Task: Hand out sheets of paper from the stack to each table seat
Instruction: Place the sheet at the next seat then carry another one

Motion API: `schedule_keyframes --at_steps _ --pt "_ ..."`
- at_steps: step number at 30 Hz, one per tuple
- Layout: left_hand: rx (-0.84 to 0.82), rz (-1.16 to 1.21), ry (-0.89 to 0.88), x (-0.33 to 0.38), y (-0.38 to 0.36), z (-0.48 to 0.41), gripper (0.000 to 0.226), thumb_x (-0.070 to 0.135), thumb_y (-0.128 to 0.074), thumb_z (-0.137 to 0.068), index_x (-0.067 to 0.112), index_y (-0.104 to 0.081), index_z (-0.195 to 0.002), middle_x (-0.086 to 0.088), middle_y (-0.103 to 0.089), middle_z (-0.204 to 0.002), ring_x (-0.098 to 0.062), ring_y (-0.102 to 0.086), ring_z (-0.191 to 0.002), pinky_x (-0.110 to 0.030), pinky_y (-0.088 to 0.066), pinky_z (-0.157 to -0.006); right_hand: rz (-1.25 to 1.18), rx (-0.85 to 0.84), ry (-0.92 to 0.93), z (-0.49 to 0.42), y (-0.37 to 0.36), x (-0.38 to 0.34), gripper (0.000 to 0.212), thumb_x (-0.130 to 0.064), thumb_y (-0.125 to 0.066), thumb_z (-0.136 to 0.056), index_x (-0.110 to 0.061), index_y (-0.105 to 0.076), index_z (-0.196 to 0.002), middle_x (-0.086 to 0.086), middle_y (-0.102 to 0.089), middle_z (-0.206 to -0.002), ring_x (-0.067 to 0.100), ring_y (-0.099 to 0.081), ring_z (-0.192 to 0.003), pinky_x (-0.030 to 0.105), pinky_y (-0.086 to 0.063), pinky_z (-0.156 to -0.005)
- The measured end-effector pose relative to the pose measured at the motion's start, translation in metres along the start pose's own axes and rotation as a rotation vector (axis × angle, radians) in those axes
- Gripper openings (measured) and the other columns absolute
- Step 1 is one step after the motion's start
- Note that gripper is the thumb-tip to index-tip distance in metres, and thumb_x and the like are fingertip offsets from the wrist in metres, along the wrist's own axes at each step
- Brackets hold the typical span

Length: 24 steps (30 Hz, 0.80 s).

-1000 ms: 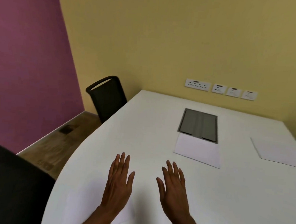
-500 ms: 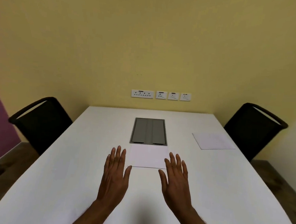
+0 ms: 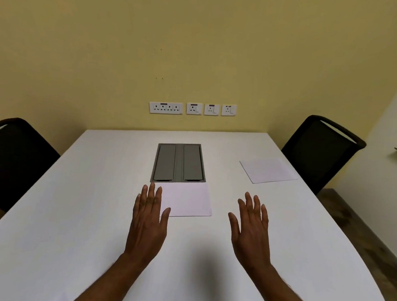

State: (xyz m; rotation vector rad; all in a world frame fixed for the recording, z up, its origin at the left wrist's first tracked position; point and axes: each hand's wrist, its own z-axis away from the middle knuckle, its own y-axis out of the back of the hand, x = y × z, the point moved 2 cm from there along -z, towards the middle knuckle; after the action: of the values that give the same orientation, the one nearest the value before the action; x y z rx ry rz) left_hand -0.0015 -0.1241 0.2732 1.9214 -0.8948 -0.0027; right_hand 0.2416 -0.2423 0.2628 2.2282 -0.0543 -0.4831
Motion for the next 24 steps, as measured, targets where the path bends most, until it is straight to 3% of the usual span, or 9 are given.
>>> schedule_keyframes --at_steps 5,10,15,18,20,24 --pt "-0.052 0.014 0.036 -0.025 -0.041 0.008 0.063 0.043 -0.025 -0.102 0.012 -0.022 -0.156 -0.005 -0.015 -0.166 -0.015 -0.002 -0.155 -0.036 -0.006 -0.125 -0.013 -0.059 -0.055 0.008 -0.041 0.011 0.052 -0.037 -0.038 -0.103 -0.006 -0.048 -0.143 0.012 -0.035 -0.159 0.027 -0.023 -0.151 0.051 -0.02 -0.121" --pt "-0.106 0.049 0.104 -0.057 -0.089 0.017 0.064 0.045 -0.023 -0.101 0.014 -0.022 -0.156 -0.002 -0.014 -0.165 -0.011 0.001 -0.154 -0.029 -0.001 -0.124 -0.043 -0.146 -0.13 0.021 -0.097 0.018 0.054 -0.04 -0.037 -0.101 -0.006 -0.052 -0.14 0.013 -0.044 -0.154 0.027 -0.044 -0.141 0.05 -0.027 -0.117" --pt "-0.174 0.089 0.215 -0.101 -0.136 0.025 0.058 0.03 -0.041 -0.103 0.014 -0.022 -0.155 -0.003 -0.015 -0.165 -0.014 -0.002 -0.153 -0.03 -0.003 -0.124 -0.116 -0.282 -0.239 0.029 -0.161 0.023 0.05 -0.033 -0.049 -0.102 -0.011 -0.043 -0.146 0.009 -0.041 -0.156 0.023 -0.042 -0.141 0.043 -0.026 -0.119" --pt "-0.199 0.098 0.293 -0.125 -0.161 0.028 0.059 0.025 -0.046 -0.102 0.013 -0.023 -0.155 -0.006 -0.018 -0.164 -0.017 -0.008 -0.153 -0.033 -0.007 -0.124 -0.209 -0.335 -0.366 0.036 -0.195 0.027 0.051 -0.038 -0.049 -0.1 -0.019 -0.041 -0.147 0.006 -0.057 -0.141 0.033 -0.052 -0.126 0.043 -0.041 -0.108" --pt "-0.217 0.104 0.322 -0.138 -0.177 0.031 0.058 0.026 -0.045 -0.102 0.012 -0.024 -0.154 -0.007 -0.018 -0.164 -0.018 -0.009 -0.153 -0.033 -0.008 -0.123 -0.271 -0.333 -0.458 0.039 -0.216 0.031 0.051 -0.041 -0.05 -0.099 -0.023 -0.042 -0.145 0.006 -0.066 -0.124 0.034 -0.058 -0.112 0.044 -0.047 -0.099" --pt "-0.255 0.109 0.359 -0.162 -0.207 0.038 0.057 0.028 -0.043 -0.103 0.01 -0.025 -0.154 -0.009 -0.018 -0.164 -0.021 -0.01 -0.154 -0.033 -0.007 -0.123 -0.388 -0.247 -0.607 0.038 -0.252 0.035 0.048 -0.035 -0.057 -0.096 -0.021 -0.047 -0.141 0.006 -0.064 -0.125 0.028 -0.056 -0.117 0.047 -0.046 -0.1"
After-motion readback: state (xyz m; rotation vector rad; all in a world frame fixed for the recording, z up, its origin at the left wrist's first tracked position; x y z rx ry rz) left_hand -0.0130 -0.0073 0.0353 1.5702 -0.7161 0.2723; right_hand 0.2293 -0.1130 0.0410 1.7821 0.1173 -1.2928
